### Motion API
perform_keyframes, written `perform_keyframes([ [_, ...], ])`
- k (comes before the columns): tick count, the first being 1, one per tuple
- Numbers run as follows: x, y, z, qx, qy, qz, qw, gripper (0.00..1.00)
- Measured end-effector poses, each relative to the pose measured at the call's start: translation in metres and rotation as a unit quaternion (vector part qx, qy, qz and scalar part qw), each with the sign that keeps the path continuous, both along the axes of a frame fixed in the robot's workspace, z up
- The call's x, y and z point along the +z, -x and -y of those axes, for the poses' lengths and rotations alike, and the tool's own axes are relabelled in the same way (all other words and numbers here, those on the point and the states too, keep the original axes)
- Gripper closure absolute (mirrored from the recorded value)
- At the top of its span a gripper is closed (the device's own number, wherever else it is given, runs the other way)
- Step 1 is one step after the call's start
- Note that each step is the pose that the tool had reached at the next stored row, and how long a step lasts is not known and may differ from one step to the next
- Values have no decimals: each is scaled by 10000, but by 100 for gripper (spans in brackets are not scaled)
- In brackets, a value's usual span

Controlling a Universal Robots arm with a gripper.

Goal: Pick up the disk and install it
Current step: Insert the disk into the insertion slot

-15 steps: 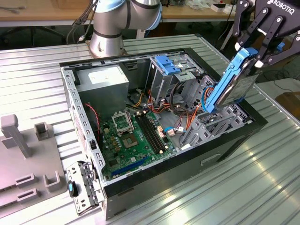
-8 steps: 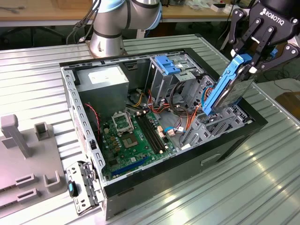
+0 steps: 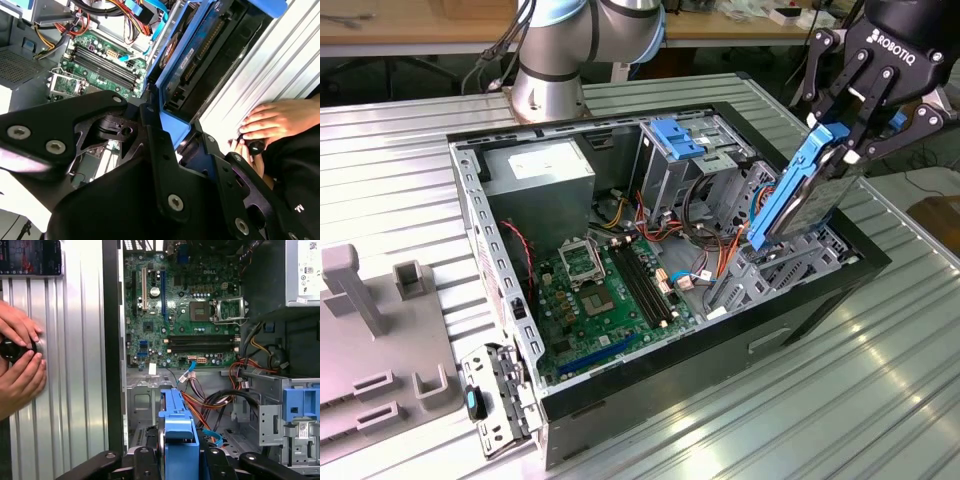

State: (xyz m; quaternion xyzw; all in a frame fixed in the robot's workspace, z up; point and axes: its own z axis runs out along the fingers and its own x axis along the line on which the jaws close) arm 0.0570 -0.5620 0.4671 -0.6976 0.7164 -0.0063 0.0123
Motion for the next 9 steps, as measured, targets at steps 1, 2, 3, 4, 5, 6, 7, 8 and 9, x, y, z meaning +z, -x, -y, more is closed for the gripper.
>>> perform_keyframes([
  [1,-24,0,0,0,0,-5,10000,63],
  [2,-42,0,0,0,0,-6,10000,63],
  [3,-57,-6,0,1,-1,-8,10000,63],
  [4,-64,-15,0,0,-1,-8,10000,63],
  [5,-72,-15,0,0,0,-8,10000,63],
  [6,-80,-15,0,-1,-1,-8,10000,63],
  [7,-89,-15,0,0,0,-9,10000,63],
  [8,-97,-16,0,0,-1,-10,10000,63],
  [9,-107,-16,0,0,0,-11,10000,63],
])
